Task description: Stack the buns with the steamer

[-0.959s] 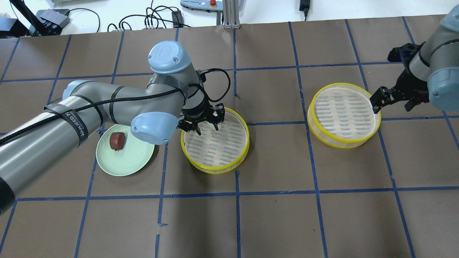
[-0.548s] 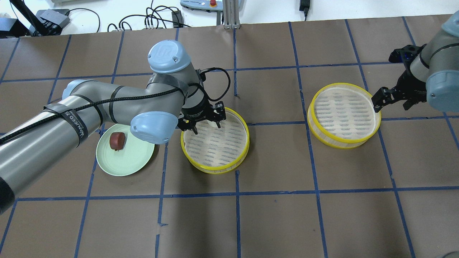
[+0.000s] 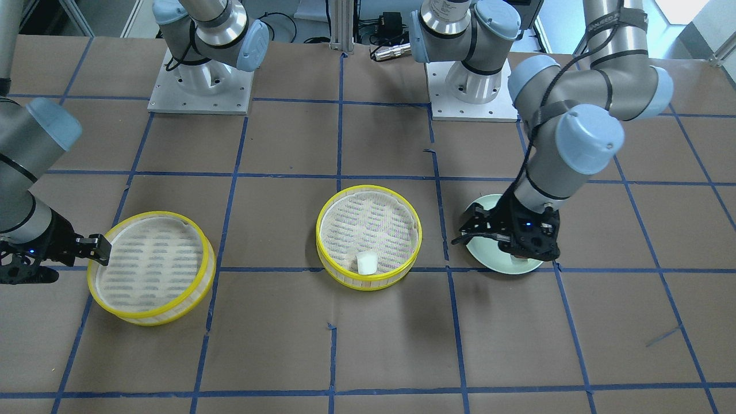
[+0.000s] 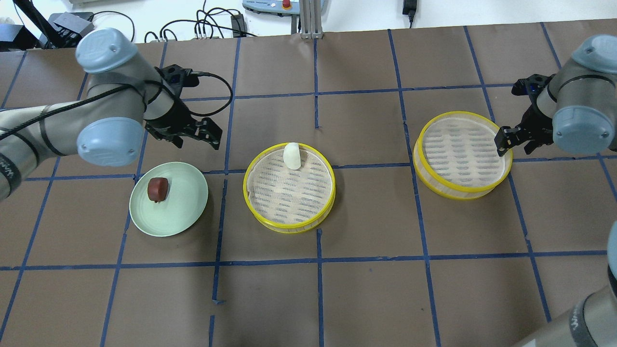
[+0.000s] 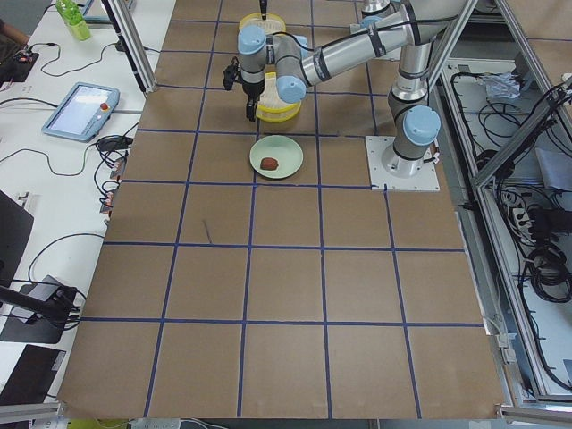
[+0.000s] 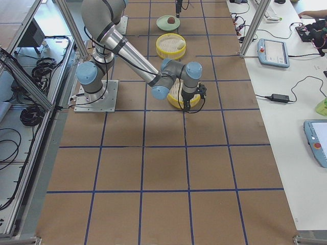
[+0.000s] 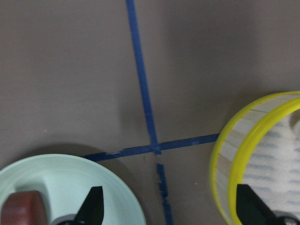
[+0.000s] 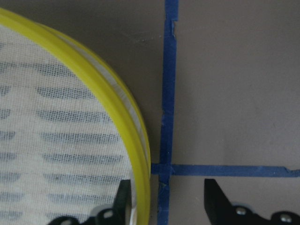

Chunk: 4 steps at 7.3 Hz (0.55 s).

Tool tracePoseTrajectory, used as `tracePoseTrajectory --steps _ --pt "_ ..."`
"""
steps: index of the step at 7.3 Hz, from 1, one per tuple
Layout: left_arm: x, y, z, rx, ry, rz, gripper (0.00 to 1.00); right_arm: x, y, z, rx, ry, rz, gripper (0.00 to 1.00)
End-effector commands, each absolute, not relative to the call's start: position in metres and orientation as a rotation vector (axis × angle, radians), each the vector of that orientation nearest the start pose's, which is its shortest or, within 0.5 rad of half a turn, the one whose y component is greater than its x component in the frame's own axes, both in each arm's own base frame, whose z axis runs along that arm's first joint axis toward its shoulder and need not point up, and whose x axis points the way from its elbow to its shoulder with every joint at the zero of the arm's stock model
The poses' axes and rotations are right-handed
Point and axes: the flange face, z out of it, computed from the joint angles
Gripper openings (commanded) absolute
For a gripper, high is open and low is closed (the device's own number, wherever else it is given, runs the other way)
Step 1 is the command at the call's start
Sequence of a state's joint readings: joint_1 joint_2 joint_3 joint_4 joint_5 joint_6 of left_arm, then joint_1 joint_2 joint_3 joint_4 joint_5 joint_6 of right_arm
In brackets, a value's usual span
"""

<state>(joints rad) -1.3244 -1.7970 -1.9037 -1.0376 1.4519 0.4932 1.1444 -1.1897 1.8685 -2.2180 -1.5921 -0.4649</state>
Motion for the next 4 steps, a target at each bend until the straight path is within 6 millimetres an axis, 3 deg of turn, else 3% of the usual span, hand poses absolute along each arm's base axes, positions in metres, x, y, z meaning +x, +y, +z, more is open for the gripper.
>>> tracePoseTrajectory --steps 1,3,4 --pt "0.023 -0.535 0.235 0.426 3.263 0.044 1.0 -0.112 -0.564 0.208 -0.058 3.141 0.065 0.06" --pt "0.03 -0.54 0.205 0.409 3.279 0.126 0.99 -0.112 -0.567 0.223 -0.06 3.151 0.022 0.05" --pt "0.031 -0.543 0.201 0.409 3.273 0.103 0.99 -0.098 -0.575 0.25 -0.084 3.166 -0.032 0.05"
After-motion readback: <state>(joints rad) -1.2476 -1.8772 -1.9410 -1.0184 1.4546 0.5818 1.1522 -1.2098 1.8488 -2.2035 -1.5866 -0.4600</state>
